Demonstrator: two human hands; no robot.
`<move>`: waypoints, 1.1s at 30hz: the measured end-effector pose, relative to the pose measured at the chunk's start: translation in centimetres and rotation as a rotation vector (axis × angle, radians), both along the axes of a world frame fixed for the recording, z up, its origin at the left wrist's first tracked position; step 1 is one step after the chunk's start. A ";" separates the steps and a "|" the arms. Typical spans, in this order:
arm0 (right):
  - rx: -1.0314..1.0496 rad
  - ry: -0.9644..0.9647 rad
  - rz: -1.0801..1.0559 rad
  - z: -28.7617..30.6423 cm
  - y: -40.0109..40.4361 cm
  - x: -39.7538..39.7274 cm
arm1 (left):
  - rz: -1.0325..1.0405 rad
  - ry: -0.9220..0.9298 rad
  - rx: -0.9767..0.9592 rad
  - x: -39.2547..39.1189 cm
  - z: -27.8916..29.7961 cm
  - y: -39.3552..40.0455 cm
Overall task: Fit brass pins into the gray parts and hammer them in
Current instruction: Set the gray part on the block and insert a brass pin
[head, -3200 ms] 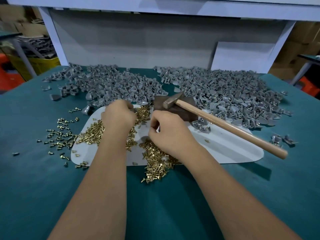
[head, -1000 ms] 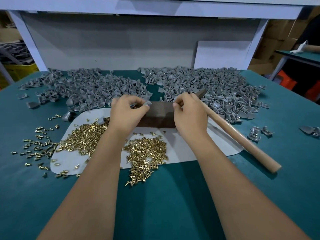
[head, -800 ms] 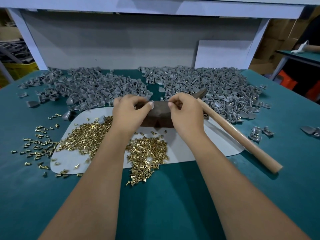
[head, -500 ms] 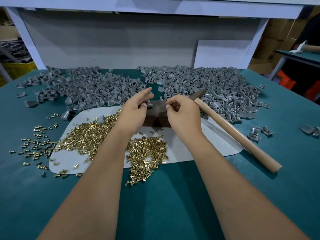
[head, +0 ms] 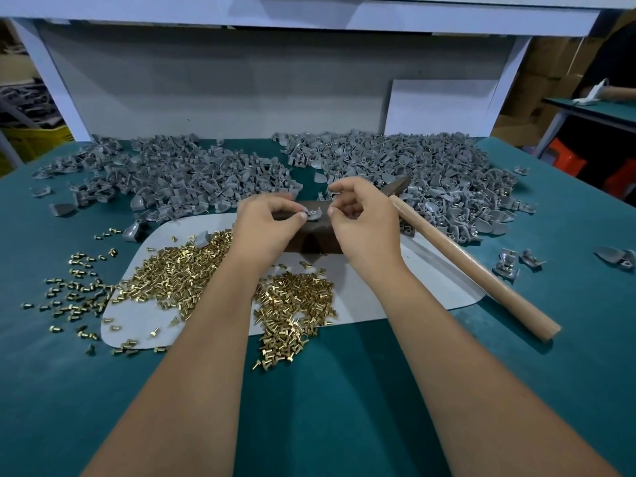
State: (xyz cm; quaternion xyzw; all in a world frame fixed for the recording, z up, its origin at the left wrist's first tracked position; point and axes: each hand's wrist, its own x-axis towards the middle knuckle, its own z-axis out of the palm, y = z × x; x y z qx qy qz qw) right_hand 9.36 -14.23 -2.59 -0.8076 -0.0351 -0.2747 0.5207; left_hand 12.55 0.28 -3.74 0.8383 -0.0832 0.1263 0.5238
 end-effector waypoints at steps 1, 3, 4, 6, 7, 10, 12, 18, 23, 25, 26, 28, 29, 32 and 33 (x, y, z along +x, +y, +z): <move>0.003 -0.001 0.009 0.0 0.1 0.0 | -0.016 -0.013 -0.002 0.0 0.0 0.0; 0.015 0.007 0.033 0.1 0.2 0.1 | -0.052 -0.033 -0.010 0.0 0.0 -0.1; 0.014 0.016 0.041 0.1 0.2 0.1 | -0.061 -0.047 0.001 -0.1 0.0 -0.1; -0.006 0.037 0.050 0.1 0.2 0.3 | -0.055 -0.089 0.053 -0.3 0.1 -0.2; -0.019 0.044 0.054 0.1 0.2 0.3 | -0.052 -0.106 0.072 -0.4 0.2 -0.2; -0.081 0.061 0.052 0.1 0.2 0.4 | -0.051 -0.126 0.096 -0.6 0.3 -0.3; -0.128 0.065 0.045 0.1 0.2 0.5 | -0.049 -0.133 0.115 -0.6 0.2 -0.3; -0.240 0.048 0.062 0.5 0.3 0.4 | -0.065 -0.142 0.146 -0.4 0.2 -0.3; -0.288 0.086 0.074 1.0 0.2 0.4 | -0.051 -0.149 0.145 -0.2 0.0 -0.4; -0.349 0.114 0.072 1.4 0.4 0.4 | -0.047 -0.152 0.141 -0.2 -0.1 -0.5; -0.377 0.130 0.066 1.6 0.5 0.5 | -0.053 -0.149 0.133 -0.2 -0.1 -0.5; -0.411 0.168 0.050 2.0 0.5 0.9 | -0.073 -0.146 0.122 -0.1 -0.2 -0.4; -0.412 0.183 0.049 2.1 0.5 1.0 | -0.077 -0.152 0.122 -0.1 -0.2 -0.4; -0.383 0.195 0.050 2.0 0.6 1.3 | -0.060 -0.171 0.138 -0.2 -0.2 -0.5; -0.357 0.188 0.053 1.8 0.5 1.3 | -0.056 -0.175 0.143 -0.3 -0.2 -0.6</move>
